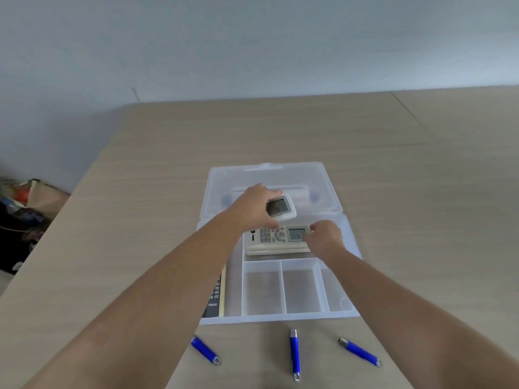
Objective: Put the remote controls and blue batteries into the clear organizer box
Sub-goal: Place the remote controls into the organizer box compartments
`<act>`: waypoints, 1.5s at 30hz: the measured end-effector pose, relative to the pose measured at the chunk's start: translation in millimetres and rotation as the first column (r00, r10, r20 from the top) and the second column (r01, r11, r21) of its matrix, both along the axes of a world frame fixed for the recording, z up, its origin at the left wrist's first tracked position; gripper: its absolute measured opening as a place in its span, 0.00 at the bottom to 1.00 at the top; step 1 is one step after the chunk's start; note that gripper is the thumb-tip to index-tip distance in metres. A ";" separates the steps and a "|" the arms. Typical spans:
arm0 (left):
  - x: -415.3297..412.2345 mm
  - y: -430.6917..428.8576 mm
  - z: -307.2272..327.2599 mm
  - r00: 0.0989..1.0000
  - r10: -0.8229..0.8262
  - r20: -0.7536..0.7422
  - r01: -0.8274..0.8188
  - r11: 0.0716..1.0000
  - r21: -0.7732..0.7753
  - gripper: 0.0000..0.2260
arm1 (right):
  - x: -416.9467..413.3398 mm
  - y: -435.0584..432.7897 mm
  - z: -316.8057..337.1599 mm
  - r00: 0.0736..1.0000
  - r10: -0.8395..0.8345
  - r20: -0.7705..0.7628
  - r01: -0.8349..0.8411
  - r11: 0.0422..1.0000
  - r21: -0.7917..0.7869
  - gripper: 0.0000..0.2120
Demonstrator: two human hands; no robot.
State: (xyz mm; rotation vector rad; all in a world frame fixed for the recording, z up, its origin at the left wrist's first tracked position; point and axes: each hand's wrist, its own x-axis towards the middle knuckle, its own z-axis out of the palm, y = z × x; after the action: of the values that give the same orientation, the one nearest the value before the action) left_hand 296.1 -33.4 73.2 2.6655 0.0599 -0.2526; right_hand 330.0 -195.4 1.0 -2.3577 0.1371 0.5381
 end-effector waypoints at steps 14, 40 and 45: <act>2.4 -48.1 -47.3 0.984 -0.162 -0.072 0.173 0.967 0.188 0.30 | 12.2 -61.7 20.0 0.970 0.064 0.234 -0.015 0.979 -0.204 0.12; -2.1 -42.7 -55.3 0.993 -0.110 0.044 0.085 0.921 0.379 0.23 | 4.2 -61.1 29.5 0.949 0.241 0.206 -0.142 0.904 -0.404 0.13; -20.0 -30.4 -20.2 0.988 -0.001 0.156 -0.038 0.969 0.246 0.16 | -2.7 -52.1 43.9 0.894 0.262 0.364 -0.140 0.934 -0.328 0.12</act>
State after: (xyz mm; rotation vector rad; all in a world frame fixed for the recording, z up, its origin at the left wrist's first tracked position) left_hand 276.0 -63.8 53.0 2.9231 0.0713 -0.0320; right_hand 327.3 -247.5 44.9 -2.7405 -0.2405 0.1180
